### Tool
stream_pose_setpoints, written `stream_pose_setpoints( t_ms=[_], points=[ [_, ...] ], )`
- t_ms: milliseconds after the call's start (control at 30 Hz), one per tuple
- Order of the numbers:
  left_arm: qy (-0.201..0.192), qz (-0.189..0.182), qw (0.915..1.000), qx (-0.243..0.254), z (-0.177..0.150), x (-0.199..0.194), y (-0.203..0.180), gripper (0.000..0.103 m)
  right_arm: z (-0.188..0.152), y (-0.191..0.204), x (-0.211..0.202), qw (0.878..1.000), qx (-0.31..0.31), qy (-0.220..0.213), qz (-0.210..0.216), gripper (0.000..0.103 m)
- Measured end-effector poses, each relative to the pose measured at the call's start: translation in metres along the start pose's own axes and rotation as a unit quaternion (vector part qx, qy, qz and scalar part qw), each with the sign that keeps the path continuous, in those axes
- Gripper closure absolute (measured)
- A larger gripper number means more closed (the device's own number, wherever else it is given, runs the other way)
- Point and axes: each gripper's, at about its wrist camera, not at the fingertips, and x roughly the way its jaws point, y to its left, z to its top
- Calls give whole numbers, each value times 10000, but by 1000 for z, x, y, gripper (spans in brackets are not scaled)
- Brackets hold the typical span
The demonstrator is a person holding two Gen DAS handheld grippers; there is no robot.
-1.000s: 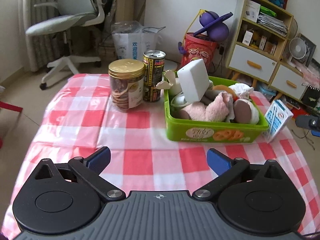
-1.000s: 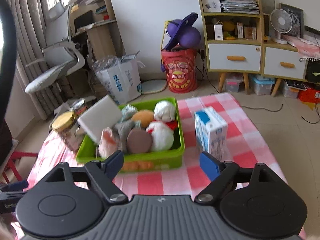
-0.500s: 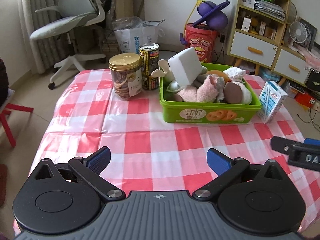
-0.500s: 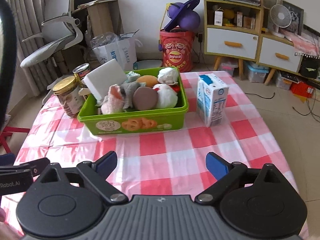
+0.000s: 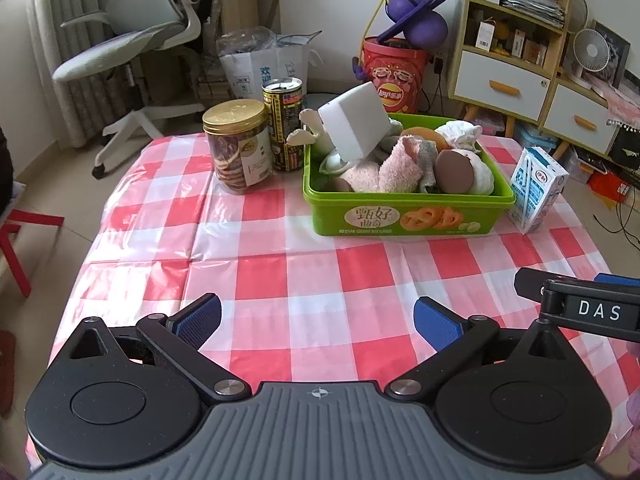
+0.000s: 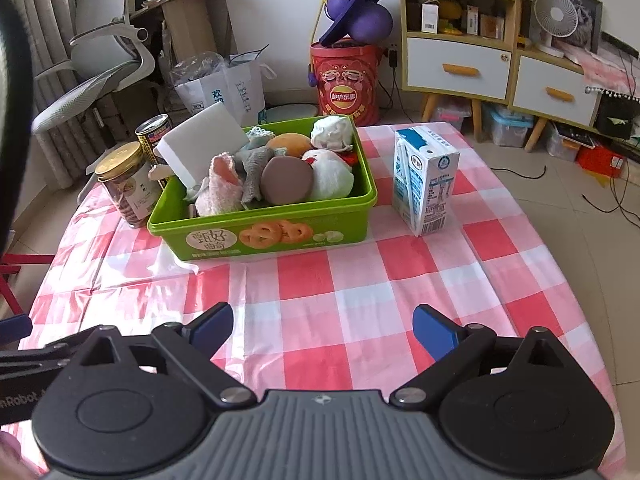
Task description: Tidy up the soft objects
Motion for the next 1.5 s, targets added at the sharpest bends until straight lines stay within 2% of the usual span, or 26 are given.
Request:
stream_pose_setpoints(
  t_ms=[1500],
  points=[
    [139,-24,9999,38,-4,4,-4,5,-2,-1,2,9999,80,79,40,29]
  ],
)
